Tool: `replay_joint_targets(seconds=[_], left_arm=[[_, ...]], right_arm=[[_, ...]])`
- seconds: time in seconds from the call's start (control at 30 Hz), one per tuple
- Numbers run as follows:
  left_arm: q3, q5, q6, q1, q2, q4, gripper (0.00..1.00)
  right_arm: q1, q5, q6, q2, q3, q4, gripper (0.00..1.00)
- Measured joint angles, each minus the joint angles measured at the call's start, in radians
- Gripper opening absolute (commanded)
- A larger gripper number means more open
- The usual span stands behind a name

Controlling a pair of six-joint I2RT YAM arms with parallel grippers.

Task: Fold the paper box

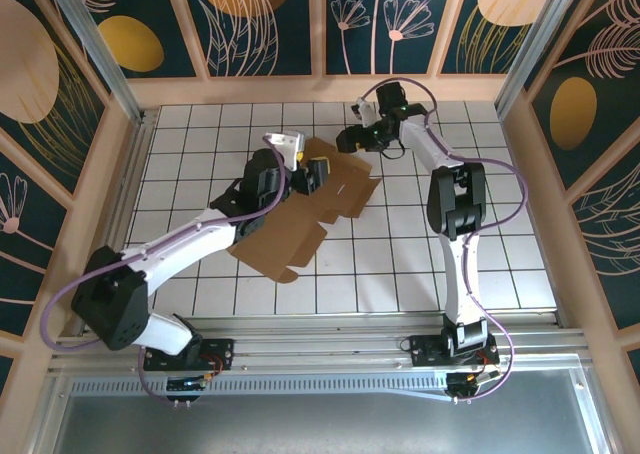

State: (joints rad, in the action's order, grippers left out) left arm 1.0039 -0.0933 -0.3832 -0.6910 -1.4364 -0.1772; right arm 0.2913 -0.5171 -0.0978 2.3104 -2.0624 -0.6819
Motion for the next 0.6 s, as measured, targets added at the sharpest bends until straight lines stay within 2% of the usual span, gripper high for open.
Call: replay_joint_targets(seconds=[0.07, 0.17, 0.33, 0.43, 0.6], left_arm=[[-0.031, 0.006, -0.034, 0.007, 0.02, 0.086, 0.65], [-0.093, 0.045, -0.081, 0.034, 0.016, 0.18, 0.65], [-0.229, 0.12, -0.167, 0.116, 0.026, 0.233, 0.66], [-0.283, 0.139, -0.206, 0.133, 0.058, 0.25, 0.66], [-0.365, 0.163, -0.286, 0.133, 0.107, 0.216, 0.65]], right_arm=[[0.012, 0.074, -0.034, 0.008, -0.014, 0.004, 0.79], [0.04, 0.151, -0.084, 0.078, -0.141, -0.021, 0.78], [0.094, 0.246, -0.138, 0.203, -0.274, -0.035, 0.73], [0.115, 0.285, -0.156, 0.241, -0.275, -0.044, 0.62], [0.128, 0.354, -0.191, 0.261, -0.274, -0.052, 0.27]])
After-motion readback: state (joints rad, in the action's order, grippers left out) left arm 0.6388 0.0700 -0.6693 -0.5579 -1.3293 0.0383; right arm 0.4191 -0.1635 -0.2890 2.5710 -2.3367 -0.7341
